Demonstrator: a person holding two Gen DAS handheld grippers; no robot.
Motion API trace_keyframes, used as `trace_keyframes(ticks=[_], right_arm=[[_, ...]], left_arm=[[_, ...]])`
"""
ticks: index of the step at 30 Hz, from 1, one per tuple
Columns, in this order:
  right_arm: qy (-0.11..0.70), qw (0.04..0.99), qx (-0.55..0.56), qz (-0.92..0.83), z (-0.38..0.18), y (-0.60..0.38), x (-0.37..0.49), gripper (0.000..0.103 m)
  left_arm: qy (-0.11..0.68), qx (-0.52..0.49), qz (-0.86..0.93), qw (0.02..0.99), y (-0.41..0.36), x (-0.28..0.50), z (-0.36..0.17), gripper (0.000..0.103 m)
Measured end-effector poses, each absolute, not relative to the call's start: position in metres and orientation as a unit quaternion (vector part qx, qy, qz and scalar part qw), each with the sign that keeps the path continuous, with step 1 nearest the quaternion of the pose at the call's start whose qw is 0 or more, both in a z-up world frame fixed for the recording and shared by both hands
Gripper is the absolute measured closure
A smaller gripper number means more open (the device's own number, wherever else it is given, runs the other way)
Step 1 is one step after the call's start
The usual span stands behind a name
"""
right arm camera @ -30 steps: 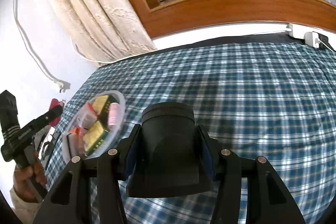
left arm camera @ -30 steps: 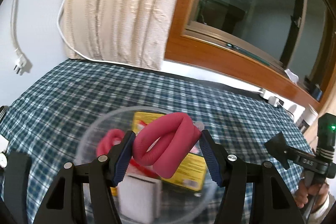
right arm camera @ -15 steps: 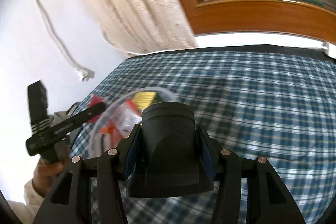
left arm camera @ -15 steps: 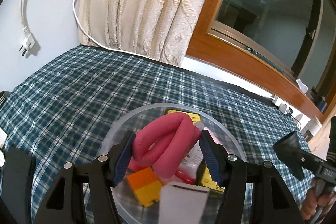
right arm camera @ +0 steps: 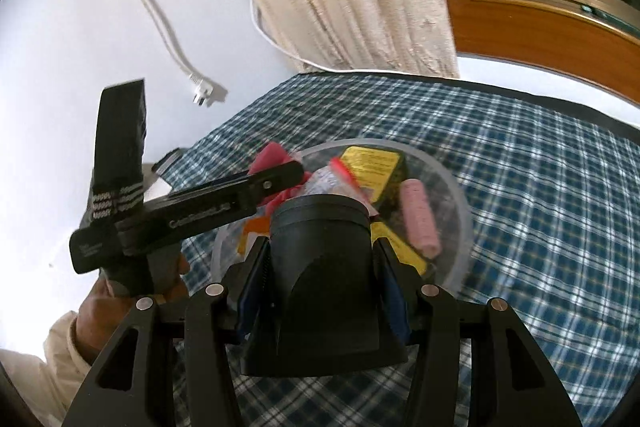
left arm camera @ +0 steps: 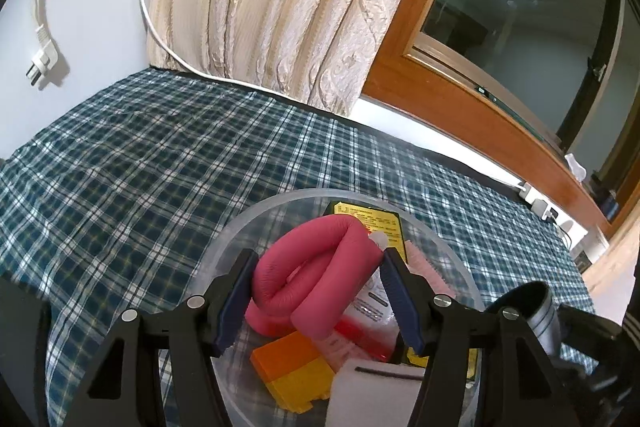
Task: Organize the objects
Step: 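Lower the pink coil into the bowl and open the left tool, then set the black cup upright in the bowl and open the right tool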
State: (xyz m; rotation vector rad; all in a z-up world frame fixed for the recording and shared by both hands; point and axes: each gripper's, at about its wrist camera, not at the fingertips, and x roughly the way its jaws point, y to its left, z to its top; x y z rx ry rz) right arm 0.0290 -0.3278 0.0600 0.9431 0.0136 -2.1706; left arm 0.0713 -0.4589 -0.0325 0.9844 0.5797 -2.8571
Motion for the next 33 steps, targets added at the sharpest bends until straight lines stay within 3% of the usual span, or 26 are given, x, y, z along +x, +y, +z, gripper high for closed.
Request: trace_keyframes(ticks=[2,5,17,22,23,27,33], right_arm=[[0.014,0.378,0.37,-0.849,0.057,-0.334,0.029,0.05],[0.024,0.378,0.373,-0.847,0.053,-0.342,0.028,0.05],[0.049,0.375,0.362,-0.852,0.041,-0.355,0.028,0.05],[0.044,0.376,0.36,-0.853,0.04,-0.355,0.027,0.048],[0.046,0.375,0.358,-0.854,0.041,-0.355,0.028,0.047],[0.038,0.373,0.356,-0.856,0.043,-0.351,0.032,0.027],[0.021,0.368,0.353,-0.86,0.045,-0.338,0.037,0.023]], left_arm=[[0.195,0.322,-0.926,0.033,-0.462,0.07,-0.036,0.034],[0.205,0.322,-0.924,0.033,-0.465,0.07,-0.039,0.017],[0.209,0.308,-0.927,0.046,-0.47,0.075,-0.035,0.017],[0.213,0.291,-0.932,0.043,-0.47,0.081,-0.031,0.002],[0.211,0.287,-0.933,0.045,-0.47,0.082,-0.029,0.001],[0.192,0.277,-0.939,0.068,-0.469,0.084,-0.026,0.001],[0.156,0.27,-0.944,0.105,-0.464,0.088,-0.025,0.001]])
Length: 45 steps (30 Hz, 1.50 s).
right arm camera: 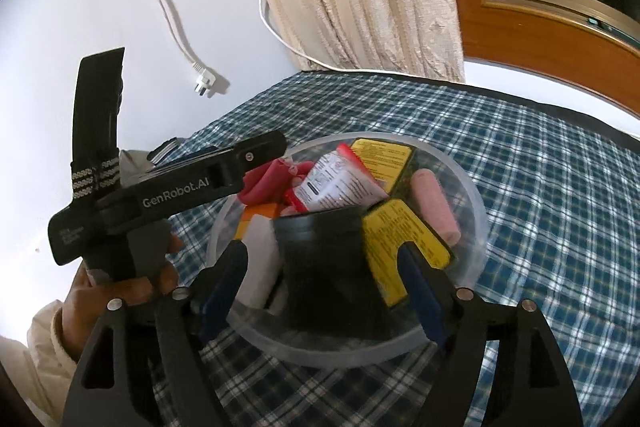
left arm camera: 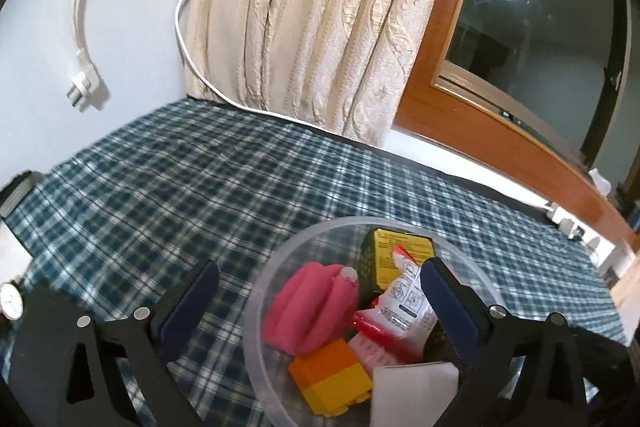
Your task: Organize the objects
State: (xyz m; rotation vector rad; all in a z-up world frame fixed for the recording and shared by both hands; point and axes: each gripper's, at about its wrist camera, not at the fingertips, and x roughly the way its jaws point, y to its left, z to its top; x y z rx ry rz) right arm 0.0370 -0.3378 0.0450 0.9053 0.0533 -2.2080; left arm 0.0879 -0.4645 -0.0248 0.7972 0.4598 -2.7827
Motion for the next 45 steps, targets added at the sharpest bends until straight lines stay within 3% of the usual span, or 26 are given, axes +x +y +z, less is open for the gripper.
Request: trace_keyframes(ticks=[14,18,35,45], right_arm=[[-0.001,0.335,0.367,-0.868,0.027,-0.299,0.054,0.019],[0.0,0.332,0.372,-0.867,0.024,-0.298,0.059,0.01],[0.052,0.263,0.35,-0.898,0.028,-0.298,0.076,0.0],[0.095,0.22,0.319,-0.917,0.033,-0.297,0.082,0.0]], left_arm=[[0.129,0.261,-0.946,0.143,-0.461,0.096,-0.026,0.001],[0.119,0.261,-0.946,0.151,-0.457,0.097,-0.027,0.001],[0.076,0.281,-0.941,0.172,-0.429,0.144,-0.031,0.001],[0.039,0.299,-0.939,0.166,-0.404,0.165,-0.034,0.001]])
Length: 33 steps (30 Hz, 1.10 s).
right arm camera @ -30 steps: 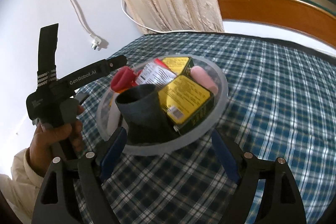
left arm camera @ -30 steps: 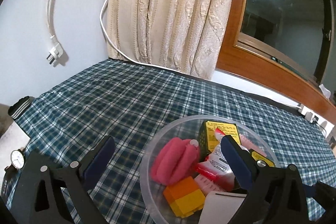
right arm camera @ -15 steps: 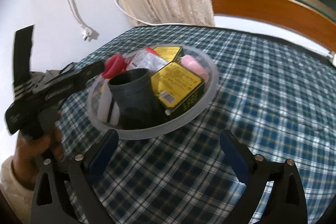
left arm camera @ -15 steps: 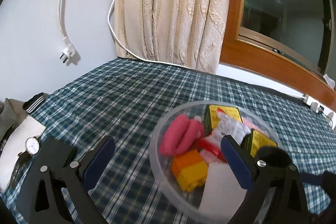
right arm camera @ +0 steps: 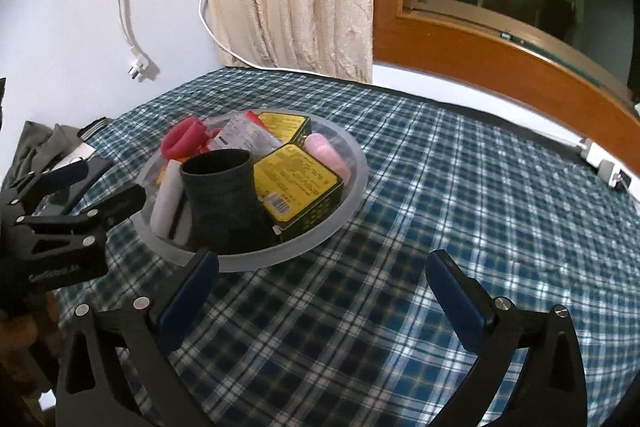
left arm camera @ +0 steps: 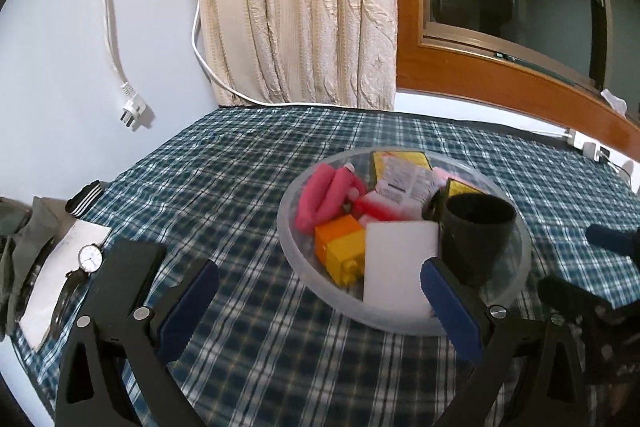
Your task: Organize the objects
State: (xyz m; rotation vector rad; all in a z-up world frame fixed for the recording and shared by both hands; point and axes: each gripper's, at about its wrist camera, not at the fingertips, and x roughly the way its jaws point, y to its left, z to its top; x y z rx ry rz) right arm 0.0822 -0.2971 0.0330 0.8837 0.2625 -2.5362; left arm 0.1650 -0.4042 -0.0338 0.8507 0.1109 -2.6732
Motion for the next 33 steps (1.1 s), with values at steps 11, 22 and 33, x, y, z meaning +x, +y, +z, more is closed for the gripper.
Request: trace_keyframes(ticks=[11,22,33], right_arm=[[0.109,0.211,0.287,-0.928,0.044,-0.296,0.095,0.0],[0.105,0.237,0.277,-0.925,0.048,-0.296,0.102,0.0],[0.101,0.256,0.282,-0.919,0.046,-0.297,0.103,0.0]], left_arm=[[0.026,0.303,-0.937,0.173,-0.396,0.173,-0.034,0.001],[0.018,0.303,-0.937,0.175,-0.391,0.178,-0.033,0.001],[0.017,0.302,-0.937,0.174,-0.388,0.18,-0.033,0.001]])
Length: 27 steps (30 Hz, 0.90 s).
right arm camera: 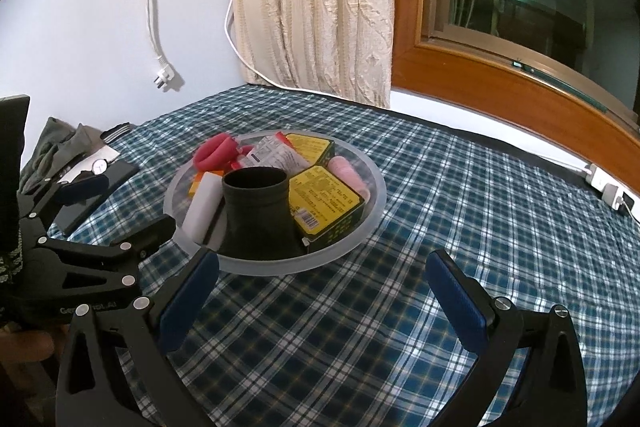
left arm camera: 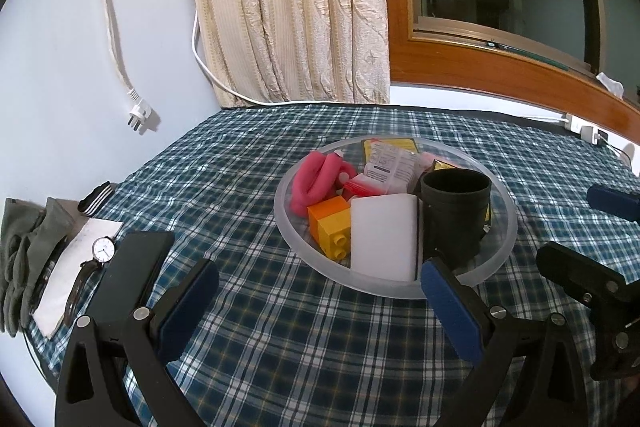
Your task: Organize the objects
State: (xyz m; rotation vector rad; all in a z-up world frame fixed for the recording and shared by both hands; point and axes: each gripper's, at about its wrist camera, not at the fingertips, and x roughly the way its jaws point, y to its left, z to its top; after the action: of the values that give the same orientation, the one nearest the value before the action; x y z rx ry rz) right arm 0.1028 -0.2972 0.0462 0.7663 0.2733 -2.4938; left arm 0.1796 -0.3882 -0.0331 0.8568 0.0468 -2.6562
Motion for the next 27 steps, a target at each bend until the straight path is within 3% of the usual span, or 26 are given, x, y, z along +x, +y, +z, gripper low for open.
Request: trace_keyframes(ticks=[27], right_arm=[[0.102,0.275,0.288,-0.912,0.043,-0.2993,0.1043,0.0]], left_arm=[[0.028,0.301,-0.937,0.175,-0.3911,0.1834,-0.0334,0.001]])
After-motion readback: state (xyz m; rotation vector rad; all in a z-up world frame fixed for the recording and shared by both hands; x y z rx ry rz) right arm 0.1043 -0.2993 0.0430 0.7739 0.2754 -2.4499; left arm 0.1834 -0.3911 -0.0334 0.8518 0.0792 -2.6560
